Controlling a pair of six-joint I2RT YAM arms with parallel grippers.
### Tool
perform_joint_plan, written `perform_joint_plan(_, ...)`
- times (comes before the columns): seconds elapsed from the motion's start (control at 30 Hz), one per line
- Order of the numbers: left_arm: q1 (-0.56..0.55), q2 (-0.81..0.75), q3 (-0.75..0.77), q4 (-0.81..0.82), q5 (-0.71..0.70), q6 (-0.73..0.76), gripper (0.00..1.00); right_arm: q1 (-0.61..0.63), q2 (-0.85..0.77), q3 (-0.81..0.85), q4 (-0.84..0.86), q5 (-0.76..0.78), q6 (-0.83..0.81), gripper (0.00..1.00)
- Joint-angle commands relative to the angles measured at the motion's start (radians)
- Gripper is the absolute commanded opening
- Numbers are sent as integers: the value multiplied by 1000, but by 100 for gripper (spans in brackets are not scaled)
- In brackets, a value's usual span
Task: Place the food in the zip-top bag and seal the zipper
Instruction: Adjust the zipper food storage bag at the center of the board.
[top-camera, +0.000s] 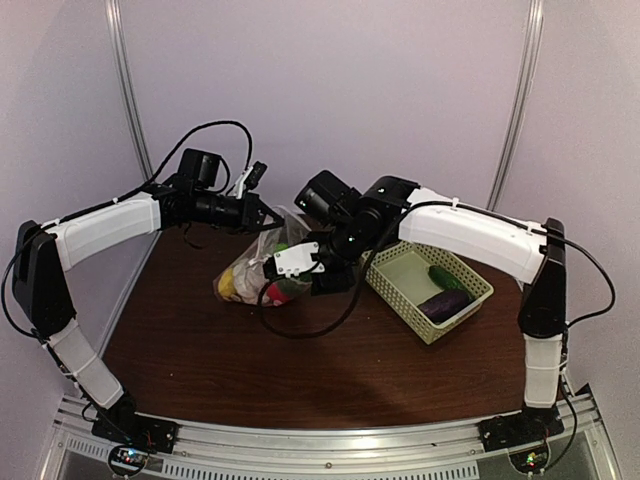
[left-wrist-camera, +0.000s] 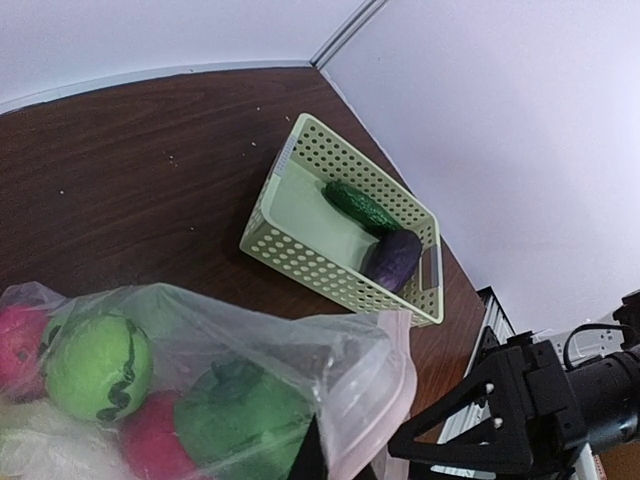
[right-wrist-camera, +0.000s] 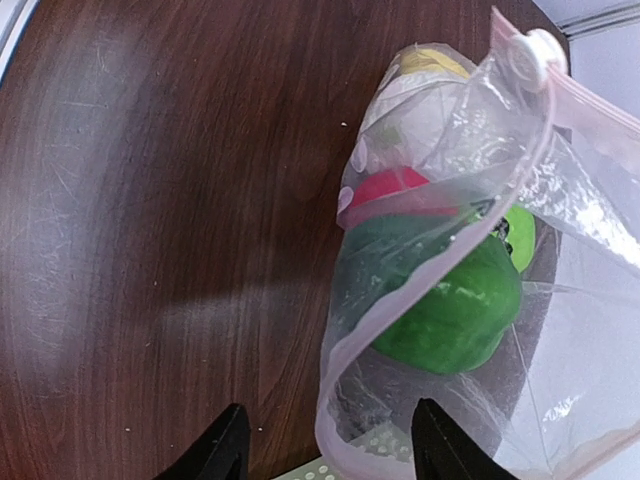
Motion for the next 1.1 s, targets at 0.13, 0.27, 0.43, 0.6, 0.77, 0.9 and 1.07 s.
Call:
perform_joint_plan(0.13, -5, -22, 14, 17, 32, 17, 0, 13, 51, -5, 59, 149, -4, 0)
perform_joint_plan(0.27, -5, -22, 21, -7, -10, 36, 0, 13, -22, 63, 149, 177, 24, 0)
perform_joint_plan(0.43, -5, -8, 44, -58, -61, 64, 0, 10, -79, 124, 203, 104, 79, 0)
perform_joint_plan(0.6, -5, -23, 54, -49, -70, 70, 0, 10, -70, 129, 218, 143, 60, 0)
perform_joint_plan(0.77, -5, -194, -73, 157, -128, 68, 0, 30, -59, 52, 218, 208, 55, 0)
perform_joint_plan(0.9, -5, -190, -51, 88, -229, 112, 0, 28, -70, 93, 178, 148, 50, 0)
perform_joint_plan(1.07, -5, -152, -38, 83, -155, 80, 0, 28, -109, 75, 122, 105, 23, 0)
